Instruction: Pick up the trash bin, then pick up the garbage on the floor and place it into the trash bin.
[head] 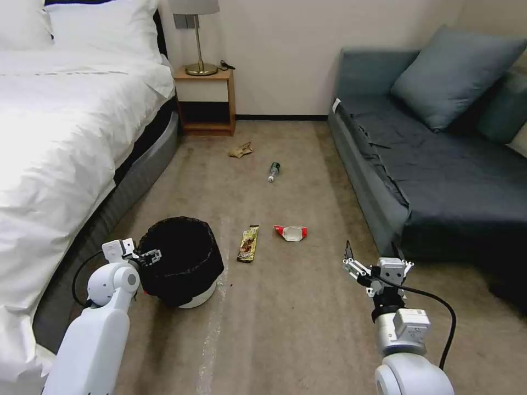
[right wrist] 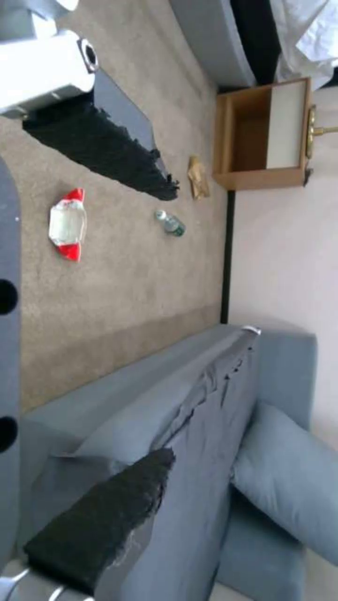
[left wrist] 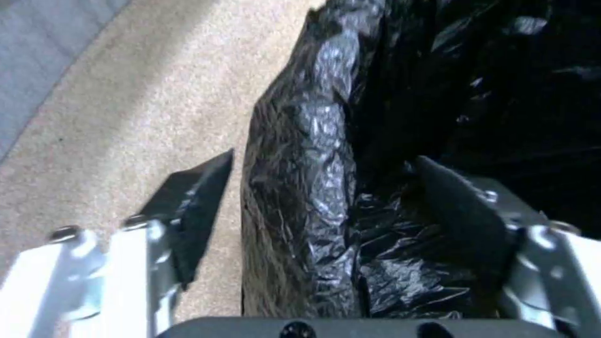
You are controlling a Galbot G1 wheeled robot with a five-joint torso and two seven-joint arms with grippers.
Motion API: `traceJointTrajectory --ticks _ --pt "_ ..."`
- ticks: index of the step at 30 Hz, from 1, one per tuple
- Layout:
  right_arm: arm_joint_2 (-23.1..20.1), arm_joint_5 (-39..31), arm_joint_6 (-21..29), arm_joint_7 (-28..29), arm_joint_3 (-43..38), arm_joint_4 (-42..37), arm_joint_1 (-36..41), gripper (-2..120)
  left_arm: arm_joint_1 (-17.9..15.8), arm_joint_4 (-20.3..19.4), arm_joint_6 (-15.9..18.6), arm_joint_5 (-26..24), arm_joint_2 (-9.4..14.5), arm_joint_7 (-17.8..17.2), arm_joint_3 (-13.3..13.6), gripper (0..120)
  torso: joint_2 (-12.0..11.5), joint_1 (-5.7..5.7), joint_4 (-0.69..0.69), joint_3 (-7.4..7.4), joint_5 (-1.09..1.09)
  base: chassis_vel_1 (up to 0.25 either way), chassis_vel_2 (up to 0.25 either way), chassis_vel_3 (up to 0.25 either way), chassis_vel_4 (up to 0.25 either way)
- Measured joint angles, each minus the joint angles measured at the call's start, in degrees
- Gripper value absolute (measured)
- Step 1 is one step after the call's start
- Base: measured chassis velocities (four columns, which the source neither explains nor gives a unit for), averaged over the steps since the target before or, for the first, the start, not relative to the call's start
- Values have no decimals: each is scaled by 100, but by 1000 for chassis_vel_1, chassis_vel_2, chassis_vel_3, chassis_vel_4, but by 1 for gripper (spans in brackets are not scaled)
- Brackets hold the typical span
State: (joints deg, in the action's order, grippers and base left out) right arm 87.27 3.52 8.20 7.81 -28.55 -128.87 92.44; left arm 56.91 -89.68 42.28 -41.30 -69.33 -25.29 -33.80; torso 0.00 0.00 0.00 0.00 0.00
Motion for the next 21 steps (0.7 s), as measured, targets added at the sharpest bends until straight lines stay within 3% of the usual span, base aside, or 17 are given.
traceJointTrajectory --ticks 13,17,21 --pt "-33 -33 -43 16 -21 -1 -3 100 15 45 -10 -9 -61 -5 -29 29 0 0 0 0 1 0 0 0 0" --pt "-63 -52 -93 29 -21 3 3 100 57 35 -18 -7 -79 -26 -79 8 0 0 0 0 1 0 0 0 0" --pt "-91 -109 -147 36 -21 5 5 100 104 -4 -30 -14 -104 -13 -129 4 0 0 -1 -1 0 0 0 0 0"
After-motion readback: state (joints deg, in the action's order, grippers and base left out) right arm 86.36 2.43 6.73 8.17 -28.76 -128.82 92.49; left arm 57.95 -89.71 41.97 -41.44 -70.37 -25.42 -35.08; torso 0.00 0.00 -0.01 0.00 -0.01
